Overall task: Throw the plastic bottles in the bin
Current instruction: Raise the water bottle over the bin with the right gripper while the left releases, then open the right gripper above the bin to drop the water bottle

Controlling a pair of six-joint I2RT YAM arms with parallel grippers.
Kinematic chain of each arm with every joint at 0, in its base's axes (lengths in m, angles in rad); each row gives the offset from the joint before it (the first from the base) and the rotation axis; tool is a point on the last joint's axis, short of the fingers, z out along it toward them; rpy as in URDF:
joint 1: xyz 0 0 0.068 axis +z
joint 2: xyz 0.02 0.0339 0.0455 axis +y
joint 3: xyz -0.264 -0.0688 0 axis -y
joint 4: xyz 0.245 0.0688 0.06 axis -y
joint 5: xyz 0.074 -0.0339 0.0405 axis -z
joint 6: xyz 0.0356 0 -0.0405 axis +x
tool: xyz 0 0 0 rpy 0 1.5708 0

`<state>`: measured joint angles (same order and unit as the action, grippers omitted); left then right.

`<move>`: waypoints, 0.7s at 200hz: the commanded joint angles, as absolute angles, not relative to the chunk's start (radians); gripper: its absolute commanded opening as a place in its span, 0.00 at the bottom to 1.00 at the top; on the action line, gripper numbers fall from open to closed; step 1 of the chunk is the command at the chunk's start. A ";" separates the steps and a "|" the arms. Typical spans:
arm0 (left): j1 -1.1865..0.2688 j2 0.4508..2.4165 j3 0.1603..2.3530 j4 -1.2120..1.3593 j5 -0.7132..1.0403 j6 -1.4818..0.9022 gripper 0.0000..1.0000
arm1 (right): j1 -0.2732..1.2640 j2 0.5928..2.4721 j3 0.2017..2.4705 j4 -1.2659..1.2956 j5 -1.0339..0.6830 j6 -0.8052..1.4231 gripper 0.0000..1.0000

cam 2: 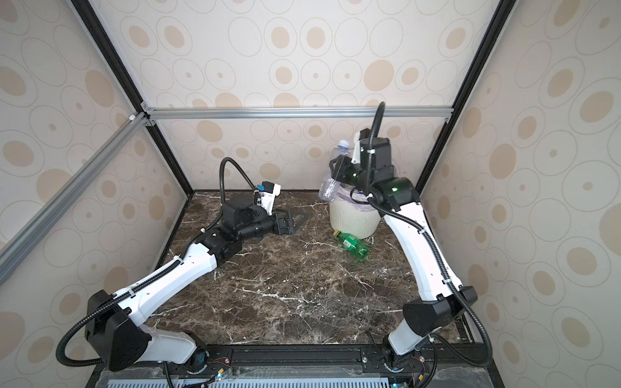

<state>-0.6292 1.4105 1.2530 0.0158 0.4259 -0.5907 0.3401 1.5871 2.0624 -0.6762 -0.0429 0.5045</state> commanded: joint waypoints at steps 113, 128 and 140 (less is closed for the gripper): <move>-0.674 1.482 1.298 -0.042 0.398 -0.540 0.99 | 0.111 2.065 2.655 -1.005 -0.036 0.456 0.67; -0.676 1.478 1.288 -0.054 0.393 -0.535 0.99 | 0.111 2.044 2.627 -0.996 -0.039 0.459 0.73; -0.676 1.472 1.272 -0.050 0.391 -0.539 0.99 | 0.112 1.995 2.552 -0.954 -0.029 0.459 0.80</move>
